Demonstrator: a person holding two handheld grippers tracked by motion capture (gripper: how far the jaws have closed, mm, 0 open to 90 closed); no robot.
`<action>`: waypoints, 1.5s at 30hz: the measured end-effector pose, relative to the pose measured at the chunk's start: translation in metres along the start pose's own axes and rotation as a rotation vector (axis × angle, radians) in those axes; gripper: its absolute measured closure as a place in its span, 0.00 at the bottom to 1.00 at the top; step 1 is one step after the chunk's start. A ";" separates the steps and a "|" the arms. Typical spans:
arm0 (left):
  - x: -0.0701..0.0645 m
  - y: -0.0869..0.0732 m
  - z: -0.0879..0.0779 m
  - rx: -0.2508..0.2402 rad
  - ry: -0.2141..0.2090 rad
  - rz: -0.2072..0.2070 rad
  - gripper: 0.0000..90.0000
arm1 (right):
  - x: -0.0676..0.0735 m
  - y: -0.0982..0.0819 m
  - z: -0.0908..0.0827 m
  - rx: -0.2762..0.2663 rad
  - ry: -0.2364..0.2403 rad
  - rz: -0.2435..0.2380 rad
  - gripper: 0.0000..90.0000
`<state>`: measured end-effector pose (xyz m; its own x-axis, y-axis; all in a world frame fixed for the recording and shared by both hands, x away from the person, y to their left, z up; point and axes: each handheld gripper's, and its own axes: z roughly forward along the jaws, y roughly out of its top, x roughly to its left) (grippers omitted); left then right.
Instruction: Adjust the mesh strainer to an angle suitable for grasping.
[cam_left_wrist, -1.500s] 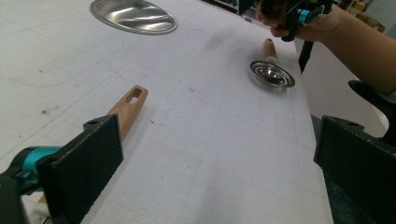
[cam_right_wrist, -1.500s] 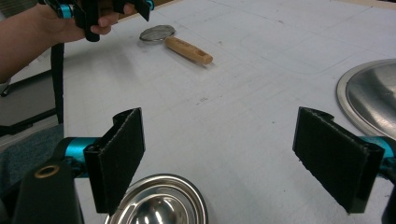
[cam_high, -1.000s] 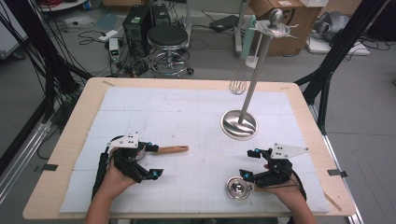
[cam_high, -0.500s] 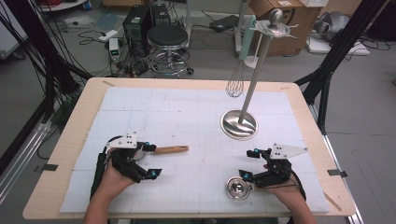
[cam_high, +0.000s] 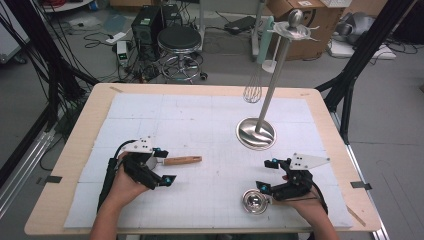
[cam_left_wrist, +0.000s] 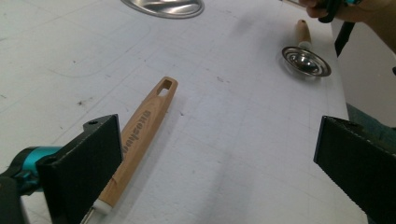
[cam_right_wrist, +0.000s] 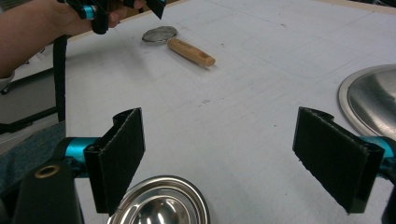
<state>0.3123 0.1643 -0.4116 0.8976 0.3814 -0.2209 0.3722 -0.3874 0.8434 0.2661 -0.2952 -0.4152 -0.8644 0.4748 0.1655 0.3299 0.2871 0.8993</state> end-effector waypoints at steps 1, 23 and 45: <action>0.002 0.003 0.001 0.008 0.004 -0.010 0.02 | -0.001 0.000 0.000 -0.002 0.000 -0.004 0.18; 0.033 0.001 0.036 0.265 0.154 -0.048 0.25 | -0.002 0.002 0.006 0.016 -0.001 -0.011 0.18; 0.006 -0.007 0.032 0.319 0.107 0.035 0.77 | 0.000 0.001 0.007 0.025 0.004 -0.019 0.18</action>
<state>0.3227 0.1419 -0.4345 0.8875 0.4427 -0.1277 0.4120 -0.6384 0.6502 0.2688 -0.2892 -0.4176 -0.8720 0.4659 0.1505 0.3231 0.3167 0.8918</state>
